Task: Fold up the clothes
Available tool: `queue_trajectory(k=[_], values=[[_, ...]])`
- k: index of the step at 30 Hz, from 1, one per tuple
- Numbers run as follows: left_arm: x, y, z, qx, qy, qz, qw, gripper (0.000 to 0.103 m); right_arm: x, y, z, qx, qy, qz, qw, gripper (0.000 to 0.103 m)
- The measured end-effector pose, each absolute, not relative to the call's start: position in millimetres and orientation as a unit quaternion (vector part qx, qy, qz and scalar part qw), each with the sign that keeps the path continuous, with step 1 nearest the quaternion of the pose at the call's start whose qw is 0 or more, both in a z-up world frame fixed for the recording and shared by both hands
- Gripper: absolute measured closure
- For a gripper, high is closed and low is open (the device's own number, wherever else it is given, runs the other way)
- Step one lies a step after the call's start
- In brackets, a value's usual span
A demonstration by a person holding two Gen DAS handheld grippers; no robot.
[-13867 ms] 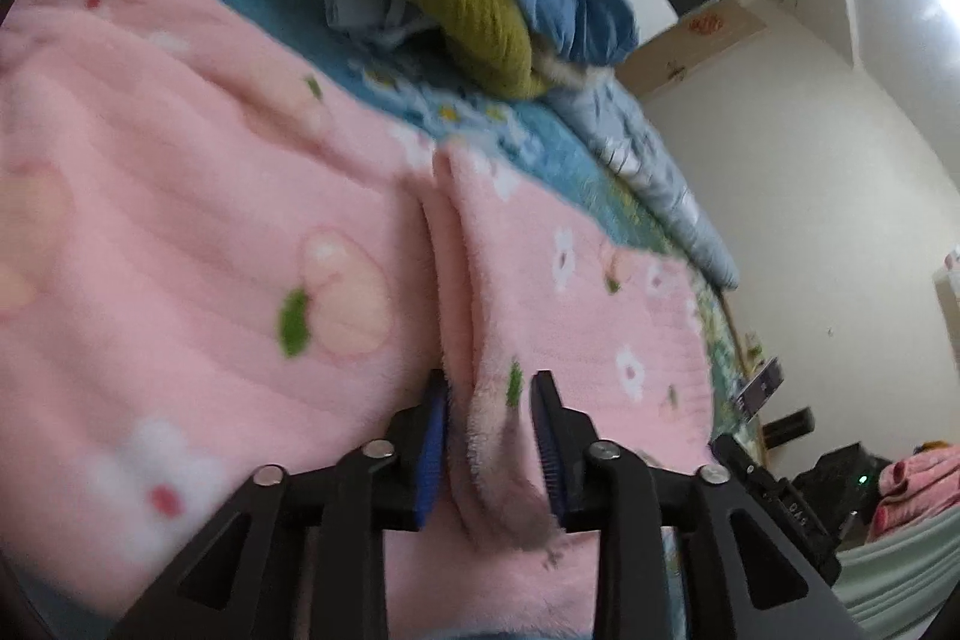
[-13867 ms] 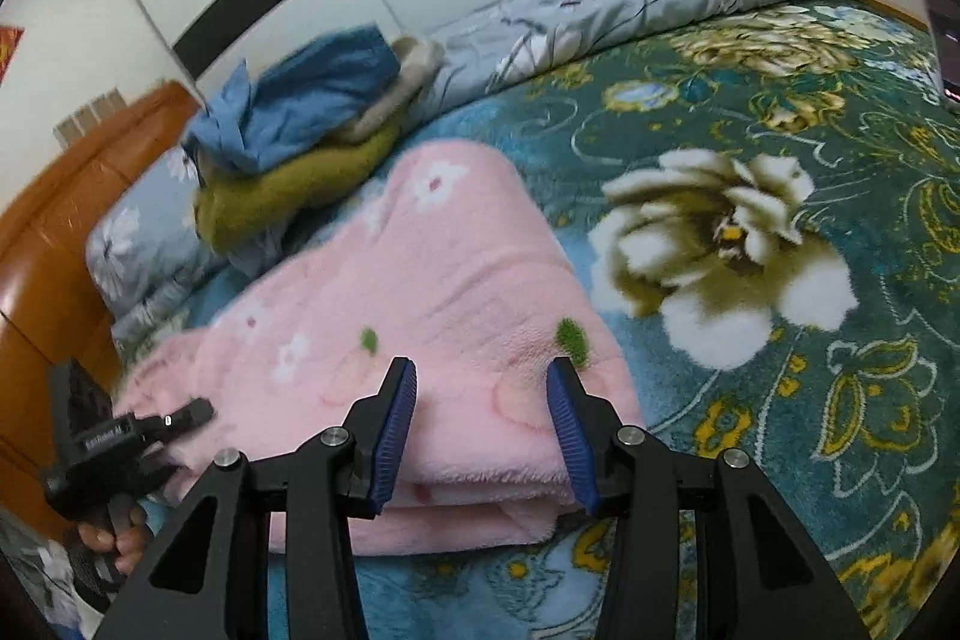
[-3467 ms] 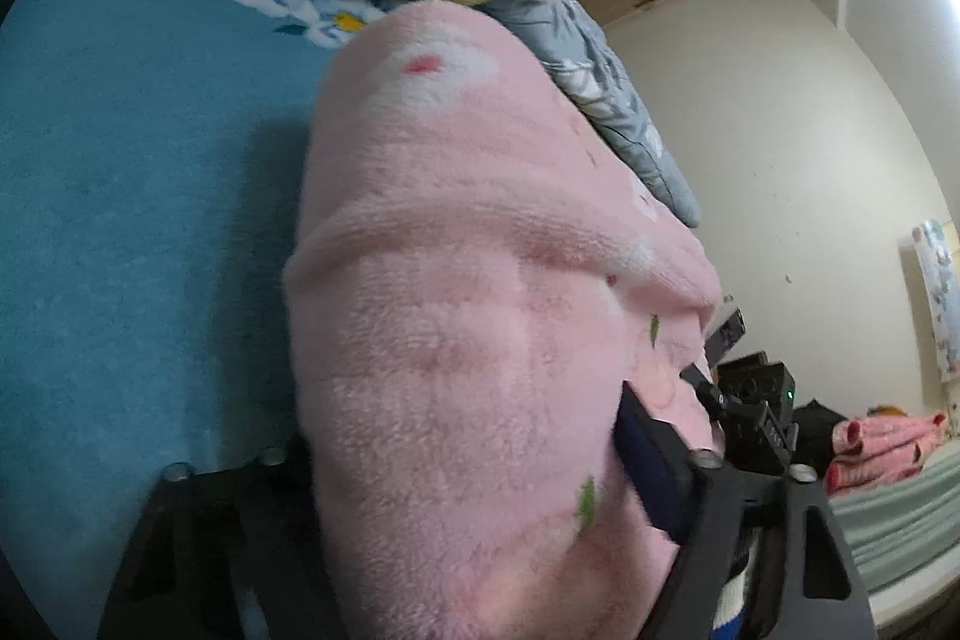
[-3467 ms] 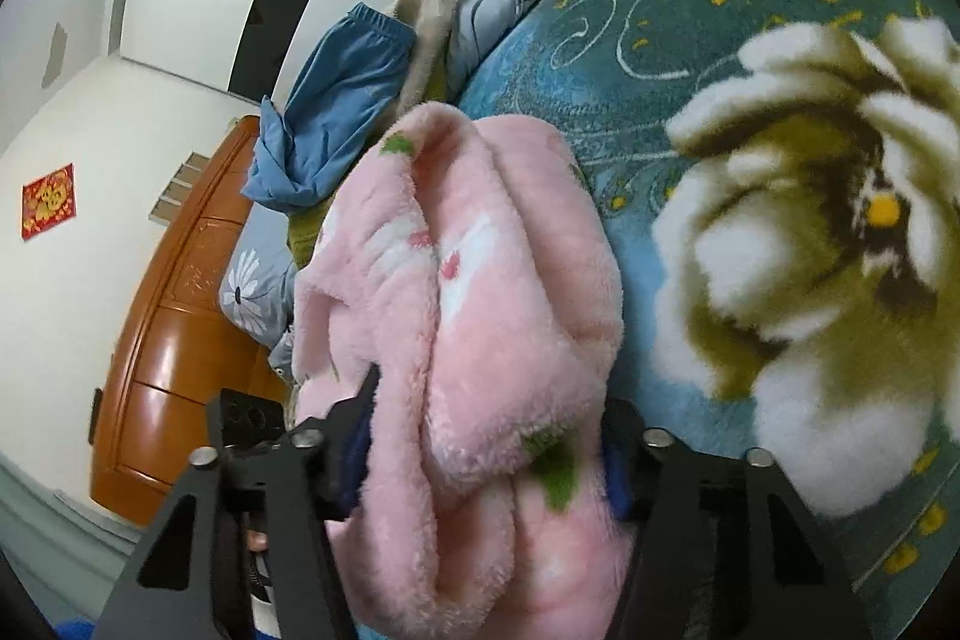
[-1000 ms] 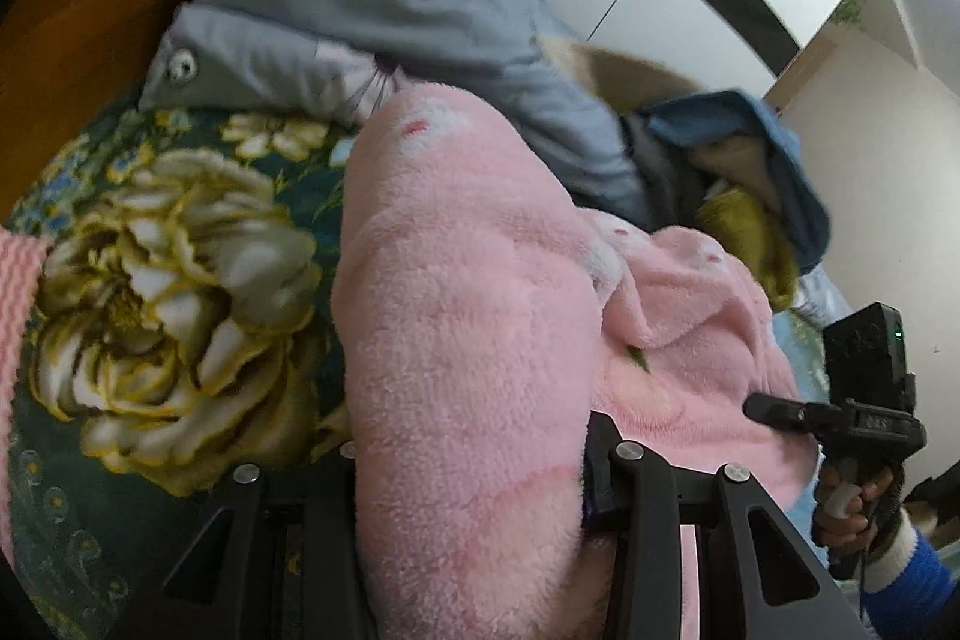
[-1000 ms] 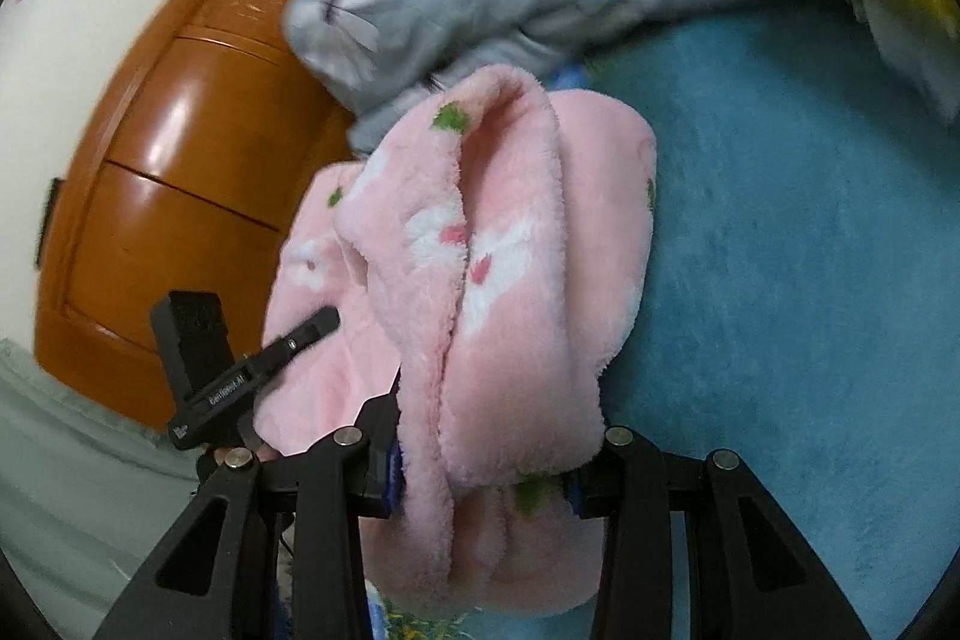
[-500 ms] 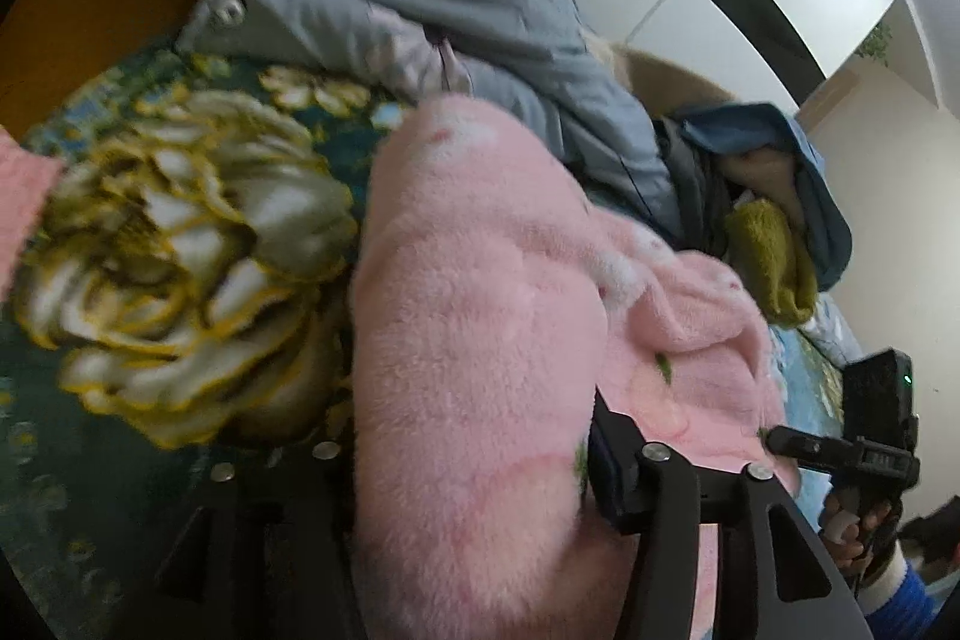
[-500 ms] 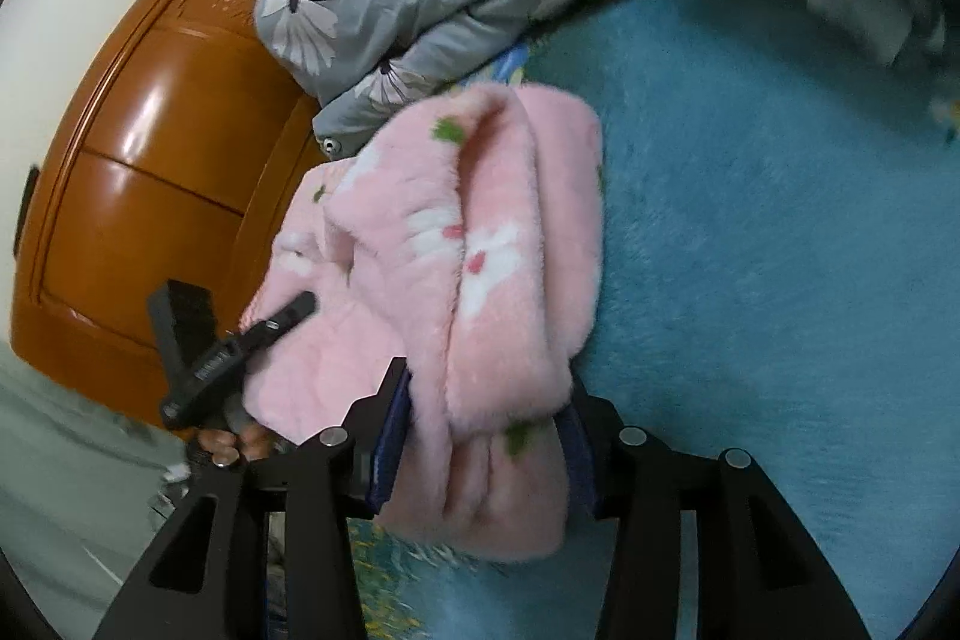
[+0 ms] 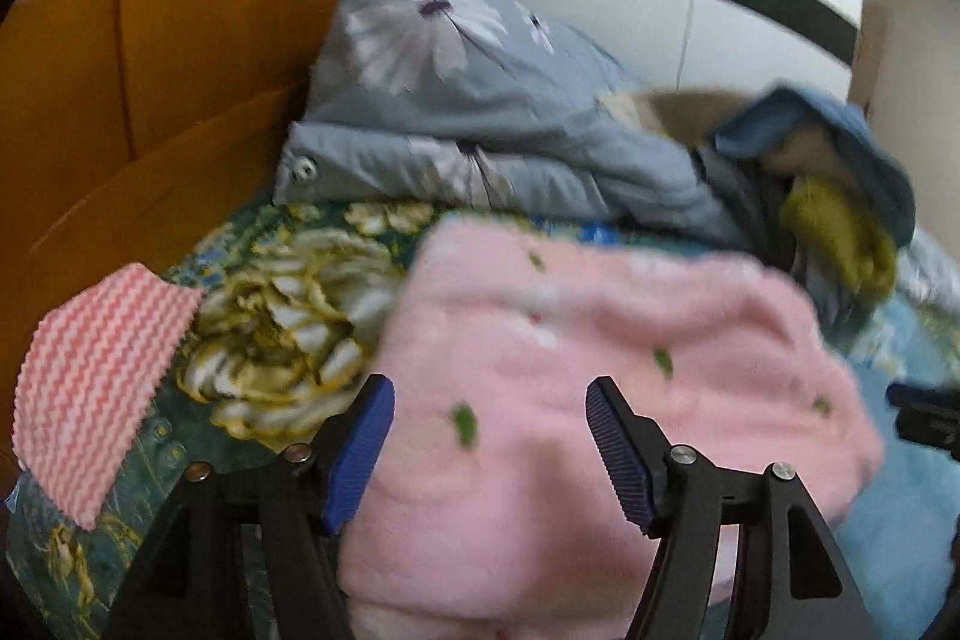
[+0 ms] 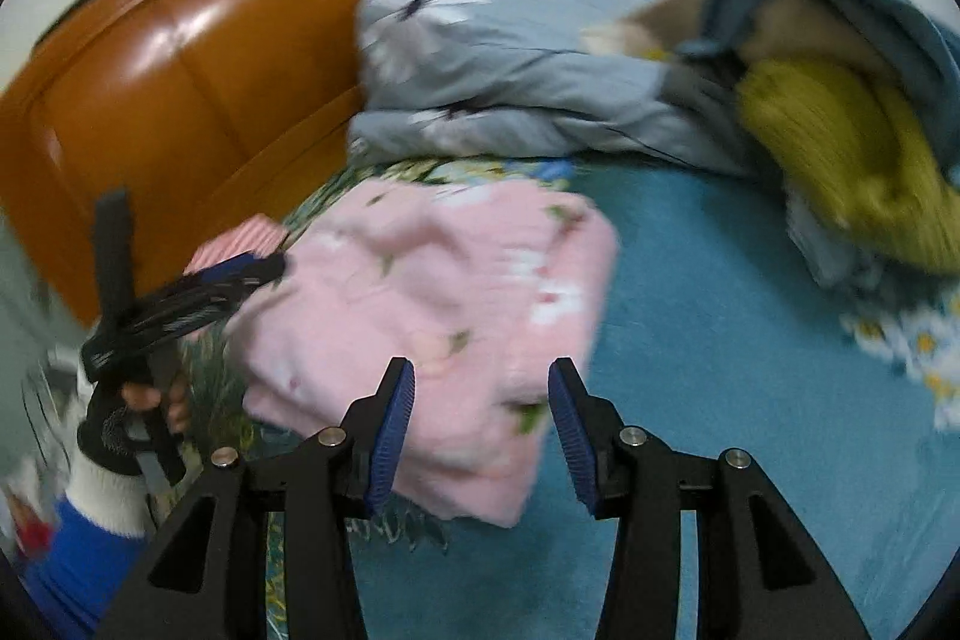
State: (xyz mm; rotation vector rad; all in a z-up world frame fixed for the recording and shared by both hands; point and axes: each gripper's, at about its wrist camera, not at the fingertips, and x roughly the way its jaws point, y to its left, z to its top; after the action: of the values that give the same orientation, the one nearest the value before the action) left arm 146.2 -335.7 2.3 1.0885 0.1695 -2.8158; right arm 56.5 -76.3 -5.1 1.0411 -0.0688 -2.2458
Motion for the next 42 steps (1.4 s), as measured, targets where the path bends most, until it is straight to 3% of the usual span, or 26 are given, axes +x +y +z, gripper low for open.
queue_trajectory(k=[13,26,32,42], values=[[158,-330,-23,0.356,0.050,-0.930,0.075,0.030,54,-82,-53,0.444,-0.045,-0.830,0.334,0.055],[196,-267,-18,0.311,0.052,-0.929,0.193,0.023,99,-56,-60,0.407,-0.017,-0.864,0.295,0.055],[227,-253,-33,0.326,0.115,-0.914,0.210,0.014,115,-55,-73,0.410,-0.003,-0.869,0.277,0.055],[237,-227,-64,0.409,0.111,-0.879,0.216,0.010,129,-56,-88,0.423,0.006,-0.872,0.248,0.053]])
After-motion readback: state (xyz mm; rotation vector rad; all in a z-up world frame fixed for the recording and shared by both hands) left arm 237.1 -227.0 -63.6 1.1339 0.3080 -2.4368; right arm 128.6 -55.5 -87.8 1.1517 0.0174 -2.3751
